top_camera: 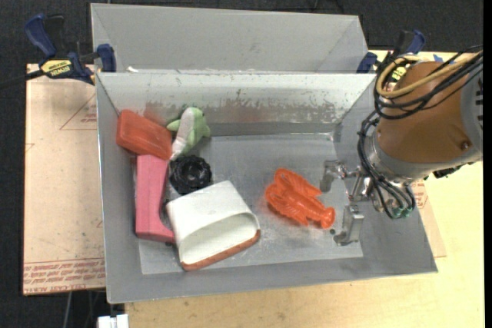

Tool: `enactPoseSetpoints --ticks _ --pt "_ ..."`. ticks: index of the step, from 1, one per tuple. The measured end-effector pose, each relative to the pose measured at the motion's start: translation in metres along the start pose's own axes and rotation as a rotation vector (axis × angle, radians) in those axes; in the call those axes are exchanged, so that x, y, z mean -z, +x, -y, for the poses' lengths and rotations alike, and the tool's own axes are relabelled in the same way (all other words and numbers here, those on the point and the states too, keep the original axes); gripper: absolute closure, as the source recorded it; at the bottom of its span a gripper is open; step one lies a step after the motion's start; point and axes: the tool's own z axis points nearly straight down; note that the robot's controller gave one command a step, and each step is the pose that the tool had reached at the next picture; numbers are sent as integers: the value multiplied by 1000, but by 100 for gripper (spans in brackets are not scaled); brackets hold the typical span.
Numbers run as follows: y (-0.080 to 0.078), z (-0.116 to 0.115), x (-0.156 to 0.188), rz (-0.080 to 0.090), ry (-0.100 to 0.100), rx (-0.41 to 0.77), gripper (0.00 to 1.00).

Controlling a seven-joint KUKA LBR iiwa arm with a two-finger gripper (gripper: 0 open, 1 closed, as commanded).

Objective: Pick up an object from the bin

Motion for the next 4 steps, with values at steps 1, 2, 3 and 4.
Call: enactPoseSetpoints --ticks 1,2,3,4 --pt "-2 -1 4 8 1 4 0" --pt "-15 -35 -110 1 -2 -159 0" --pt "-3 -37 -37 11 0 -97 0" --pt "-15 -35 -110 2 -2 -157 0"
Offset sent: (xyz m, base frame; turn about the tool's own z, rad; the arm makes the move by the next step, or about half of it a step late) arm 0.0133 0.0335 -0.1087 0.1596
